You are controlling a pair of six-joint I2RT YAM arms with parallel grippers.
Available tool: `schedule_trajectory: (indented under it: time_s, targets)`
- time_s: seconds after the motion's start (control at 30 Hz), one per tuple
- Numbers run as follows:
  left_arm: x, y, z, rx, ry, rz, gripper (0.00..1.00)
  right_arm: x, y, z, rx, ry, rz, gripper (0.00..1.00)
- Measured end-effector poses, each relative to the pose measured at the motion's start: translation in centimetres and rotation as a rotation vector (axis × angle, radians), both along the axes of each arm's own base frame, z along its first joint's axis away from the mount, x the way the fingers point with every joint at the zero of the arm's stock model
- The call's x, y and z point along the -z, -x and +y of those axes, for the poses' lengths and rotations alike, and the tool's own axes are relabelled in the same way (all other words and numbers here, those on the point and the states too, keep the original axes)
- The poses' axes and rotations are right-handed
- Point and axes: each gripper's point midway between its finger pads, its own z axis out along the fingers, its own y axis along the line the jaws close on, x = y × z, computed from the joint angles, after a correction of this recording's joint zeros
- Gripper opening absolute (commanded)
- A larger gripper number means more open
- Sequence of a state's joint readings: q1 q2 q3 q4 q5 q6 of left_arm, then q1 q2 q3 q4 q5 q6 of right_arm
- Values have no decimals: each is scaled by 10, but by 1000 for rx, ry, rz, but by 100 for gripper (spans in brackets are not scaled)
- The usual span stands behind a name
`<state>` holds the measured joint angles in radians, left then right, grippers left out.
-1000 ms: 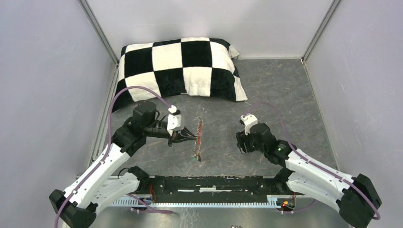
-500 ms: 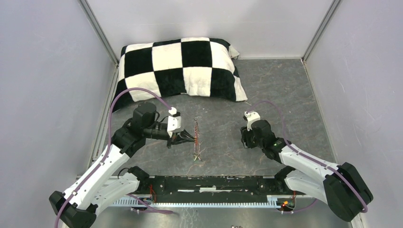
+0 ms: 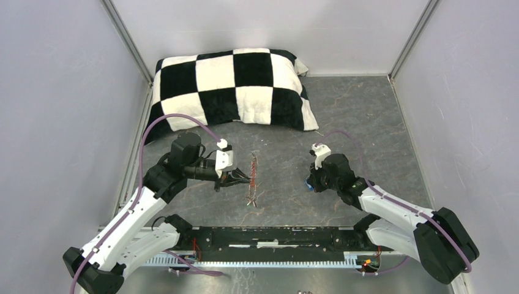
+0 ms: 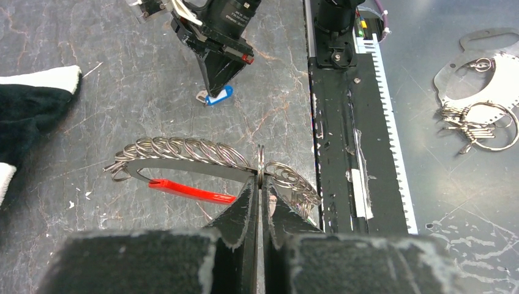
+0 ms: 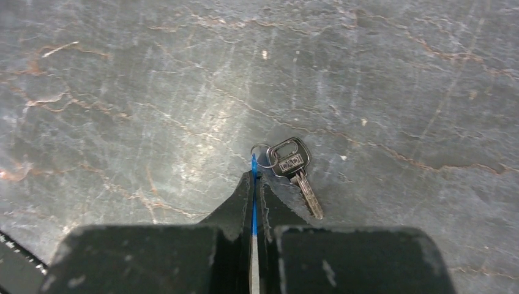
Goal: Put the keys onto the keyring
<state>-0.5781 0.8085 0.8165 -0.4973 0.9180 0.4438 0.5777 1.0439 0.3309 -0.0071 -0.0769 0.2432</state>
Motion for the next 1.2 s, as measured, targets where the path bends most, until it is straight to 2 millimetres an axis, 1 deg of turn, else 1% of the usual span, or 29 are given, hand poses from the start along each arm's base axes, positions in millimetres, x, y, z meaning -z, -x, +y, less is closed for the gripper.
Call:
schedule_trajectory:
  time_s: [0.13,0.3,0.4,0.47,0.57,0.63,0.7,0.83,0.97,1.07,1.13,1.2]
  targets:
    - [0,1,1,-1,0,-1,2,-5,6,14,-57,-56,23,1]
    - [-1,1,1,-1,1,-3,2,-11,19,41,-159,-113,58,1]
    - [-1,1,1,-1,1,-3,2,-12,31,53,-209,-134,82,4]
    - [-1,1,1,-1,0,-3,2,-10,37,56,-223,-134,100,8]
    - [-1,1,1,-1,0,-2,2,-3,44,50,-207,-113,143,11]
    - [0,1,1,0,-1,-3,2,3,49,43,-190,-92,166,17]
    - [0,1,1,1,-2,-7,2,8,54,35,-167,-67,191,21]
    - [0,1,1,3,-2,-11,2,16,58,23,-124,-9,226,35]
    - [1,3,2,3,-8,-4,2,11,50,12,-80,60,216,45]
    - [2,4,3,4,-10,0,2,3,44,9,-55,77,193,47]
    - [1,5,4,5,-10,-4,2,-6,39,10,-41,63,169,48]
    - [1,5,4,6,-11,-8,2,-13,36,13,-28,38,152,51]
